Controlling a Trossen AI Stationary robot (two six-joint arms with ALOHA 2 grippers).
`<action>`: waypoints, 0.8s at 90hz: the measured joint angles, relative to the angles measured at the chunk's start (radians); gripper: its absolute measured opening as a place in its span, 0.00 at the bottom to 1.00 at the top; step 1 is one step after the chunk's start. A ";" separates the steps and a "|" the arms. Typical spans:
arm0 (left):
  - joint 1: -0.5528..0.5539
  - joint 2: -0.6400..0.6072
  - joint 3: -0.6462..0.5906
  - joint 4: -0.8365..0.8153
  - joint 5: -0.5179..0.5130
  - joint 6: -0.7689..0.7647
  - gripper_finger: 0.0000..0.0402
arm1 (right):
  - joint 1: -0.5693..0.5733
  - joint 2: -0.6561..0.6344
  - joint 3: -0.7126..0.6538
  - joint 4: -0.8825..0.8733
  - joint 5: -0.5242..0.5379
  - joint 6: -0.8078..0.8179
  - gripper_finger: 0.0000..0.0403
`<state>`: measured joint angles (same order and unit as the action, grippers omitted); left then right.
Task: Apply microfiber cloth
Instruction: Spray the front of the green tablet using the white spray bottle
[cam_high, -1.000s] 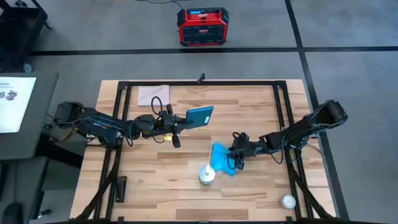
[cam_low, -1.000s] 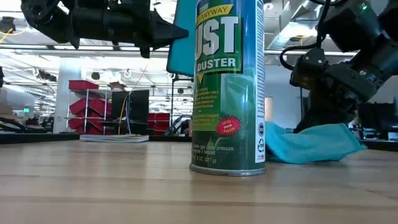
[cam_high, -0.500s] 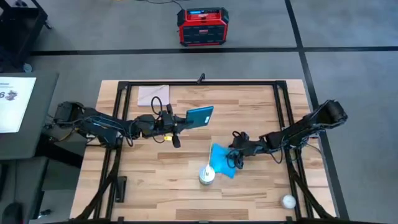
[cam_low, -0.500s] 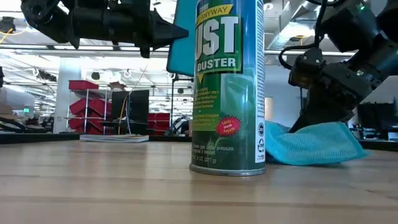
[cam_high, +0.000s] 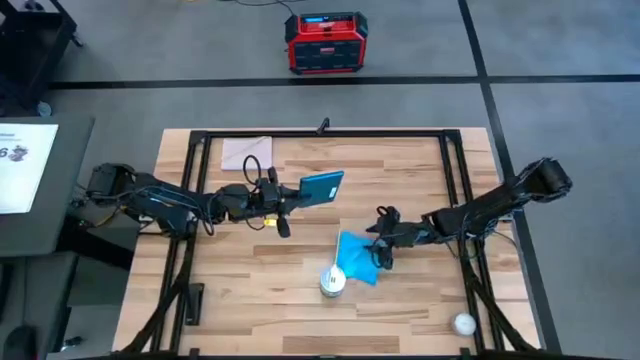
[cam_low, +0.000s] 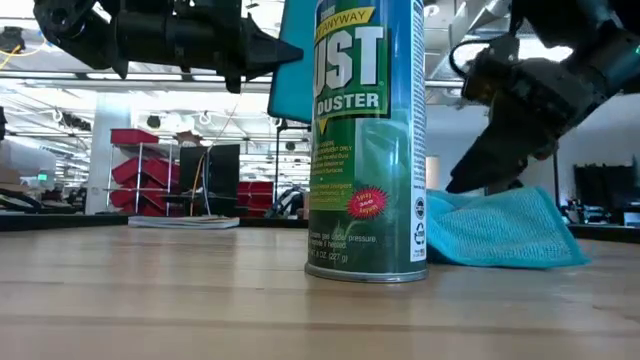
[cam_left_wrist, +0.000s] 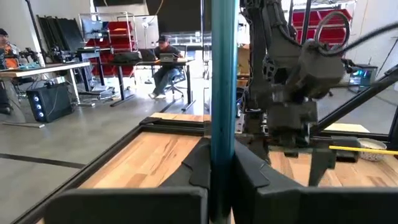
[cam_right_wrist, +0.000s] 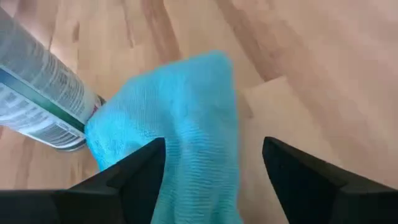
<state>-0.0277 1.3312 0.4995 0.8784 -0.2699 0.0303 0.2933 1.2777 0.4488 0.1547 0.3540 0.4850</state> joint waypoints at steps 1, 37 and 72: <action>0.000 0.000 0.000 0.000 0.000 0.000 0.01 | 0.002 -0.008 0.000 -0.008 0.005 0.000 0.64; 0.000 -0.005 0.000 -0.005 0.000 0.000 0.01 | 0.088 -0.210 0.000 -0.133 0.101 -0.061 0.49; -0.018 -0.027 0.000 -0.012 0.001 0.038 0.01 | 0.086 -0.297 0.000 -0.120 0.096 -0.163 0.01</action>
<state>-0.0459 1.3039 0.4995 0.8662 -0.2684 0.0682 0.3798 0.9806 0.4488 0.0349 0.4496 0.3221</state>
